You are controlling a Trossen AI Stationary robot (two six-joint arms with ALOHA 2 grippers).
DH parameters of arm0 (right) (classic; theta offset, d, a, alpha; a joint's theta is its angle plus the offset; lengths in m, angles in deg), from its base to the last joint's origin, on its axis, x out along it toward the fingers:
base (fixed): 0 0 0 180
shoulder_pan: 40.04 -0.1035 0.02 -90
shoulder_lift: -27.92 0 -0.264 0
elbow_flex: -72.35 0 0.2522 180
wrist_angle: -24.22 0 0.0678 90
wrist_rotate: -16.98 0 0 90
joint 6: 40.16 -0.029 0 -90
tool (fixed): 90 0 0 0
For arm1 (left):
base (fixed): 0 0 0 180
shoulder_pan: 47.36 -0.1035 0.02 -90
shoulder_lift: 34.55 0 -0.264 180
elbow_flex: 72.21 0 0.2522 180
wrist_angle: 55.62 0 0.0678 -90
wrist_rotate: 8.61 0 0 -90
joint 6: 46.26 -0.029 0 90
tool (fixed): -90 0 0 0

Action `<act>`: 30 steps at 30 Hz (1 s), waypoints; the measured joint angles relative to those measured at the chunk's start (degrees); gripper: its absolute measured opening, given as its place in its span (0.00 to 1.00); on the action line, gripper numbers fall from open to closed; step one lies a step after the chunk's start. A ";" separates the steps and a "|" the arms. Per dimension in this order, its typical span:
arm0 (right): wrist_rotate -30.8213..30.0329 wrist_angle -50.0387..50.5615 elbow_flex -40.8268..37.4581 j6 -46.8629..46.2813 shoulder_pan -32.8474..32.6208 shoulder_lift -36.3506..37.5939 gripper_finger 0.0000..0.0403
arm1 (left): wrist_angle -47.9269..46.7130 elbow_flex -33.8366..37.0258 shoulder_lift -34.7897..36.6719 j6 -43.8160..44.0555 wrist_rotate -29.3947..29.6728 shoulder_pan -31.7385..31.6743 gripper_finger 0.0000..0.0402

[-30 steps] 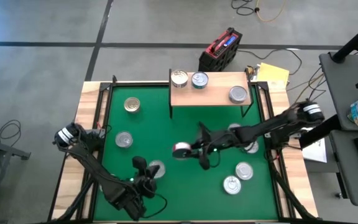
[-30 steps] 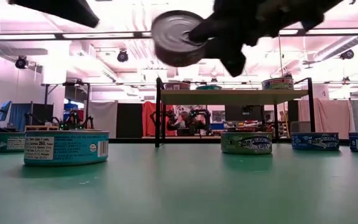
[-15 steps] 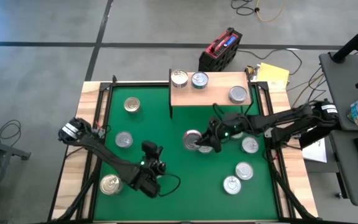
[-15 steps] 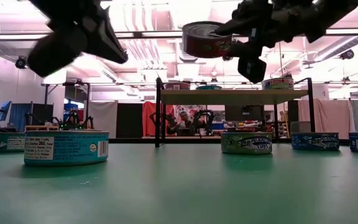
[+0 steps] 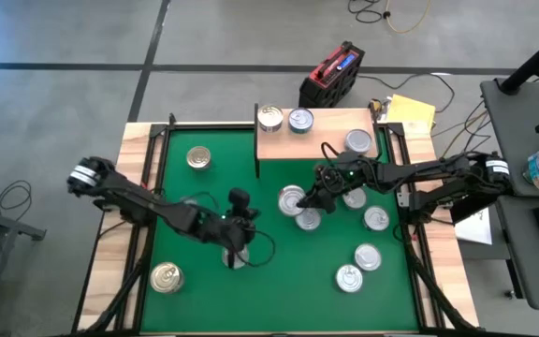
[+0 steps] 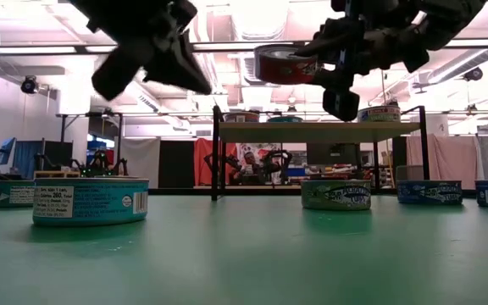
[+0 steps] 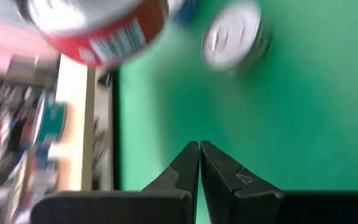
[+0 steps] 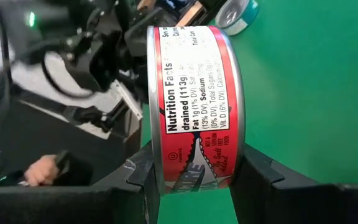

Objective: Stack canned seafood by type on shelf
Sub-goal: Put the red tuna can on the shelf

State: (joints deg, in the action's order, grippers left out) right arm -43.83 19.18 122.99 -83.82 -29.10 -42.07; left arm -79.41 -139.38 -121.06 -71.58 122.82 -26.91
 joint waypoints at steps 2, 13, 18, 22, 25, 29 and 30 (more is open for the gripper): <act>0.53 -0.12 -0.28 -0.84 -0.02 0.10 0.33 | 10.22 4.04 2.91 -4.92 -2.91 -0.77 0.00; 0.98 -8.61 -5.41 -14.73 -0.32 0.08 0.33 | 35.97 11.85 4.32 -27.62 -3.96 -0.84 0.05; -1.62 -20.22 -10.65 -24.08 -0.81 0.08 0.33 | 36.43 8.76 1.55 -30.95 -3.37 -0.84 0.20; -3.25 -22.20 -11.84 -26.25 -0.94 0.08 0.33 | 36.07 5.96 -0.88 -35.93 -1.56 -0.89 0.36; -3.57 -23.96 -11.79 -26.60 -0.94 0.08 0.33 | 37.08 4.59 -2.65 -42.57 -0.80 -1.03 0.47; -3.63 -23.67 -11.42 -26.86 -0.94 0.08 0.33 | 42.04 4.46 -5.05 -50.99 -0.17 -1.19 0.55; -3.63 -23.74 -11.28 -26.85 -0.94 0.08 0.33 | 43.56 4.39 -5.48 -53.39 0.88 -1.20 0.55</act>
State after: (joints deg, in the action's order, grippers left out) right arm -47.46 -4.56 111.71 -110.66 -30.04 -41.99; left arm -35.85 -134.99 -126.55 -124.98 123.70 -28.11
